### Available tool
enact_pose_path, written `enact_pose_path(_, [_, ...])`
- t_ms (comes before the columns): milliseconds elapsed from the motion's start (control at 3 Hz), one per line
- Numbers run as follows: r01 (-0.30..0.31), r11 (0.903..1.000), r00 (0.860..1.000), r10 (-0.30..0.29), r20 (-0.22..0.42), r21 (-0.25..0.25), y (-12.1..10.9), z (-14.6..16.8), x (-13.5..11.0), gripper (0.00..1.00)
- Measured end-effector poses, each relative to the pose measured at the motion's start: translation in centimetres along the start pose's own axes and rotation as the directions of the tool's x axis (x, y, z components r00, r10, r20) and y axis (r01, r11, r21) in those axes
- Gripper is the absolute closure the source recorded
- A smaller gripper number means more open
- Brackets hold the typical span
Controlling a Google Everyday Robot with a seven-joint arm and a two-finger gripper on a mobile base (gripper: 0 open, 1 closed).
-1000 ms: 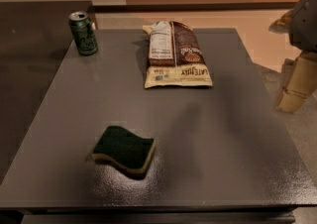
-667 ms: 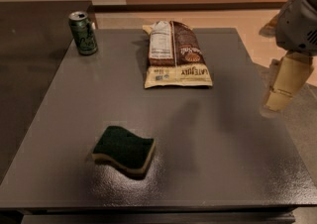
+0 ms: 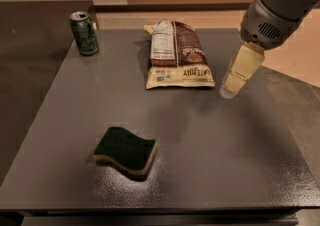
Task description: Move brown chip bag near sponge
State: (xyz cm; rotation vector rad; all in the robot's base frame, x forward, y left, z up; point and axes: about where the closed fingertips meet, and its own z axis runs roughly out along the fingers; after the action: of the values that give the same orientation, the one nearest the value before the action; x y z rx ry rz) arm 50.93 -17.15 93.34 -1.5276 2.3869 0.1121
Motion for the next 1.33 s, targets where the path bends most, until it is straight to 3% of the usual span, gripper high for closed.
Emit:
enact_pose_path(333, [-0.106, 0.994, 0.994, 0.106, 0.019, 0.027, -2.2, 2.4, -1.8, 0.0])
enact_pose_path(667, [-0.212, 0.9737, 0.977, 0.209, 0.04, 0.083, -5.1, 4.3, -2.8, 0.0])
enact_pose_path(1000, [-0.293, 0.9477, 0.956, 0.286, 0.068, 0.126, -7.8, 6.2, -4.3, 0.0])
enact_pose_path(1333, [-0.348, 0.93, 0.936, 0.34, 0.087, 0.117, -9.5, 8.2, -6.0, 0.0])
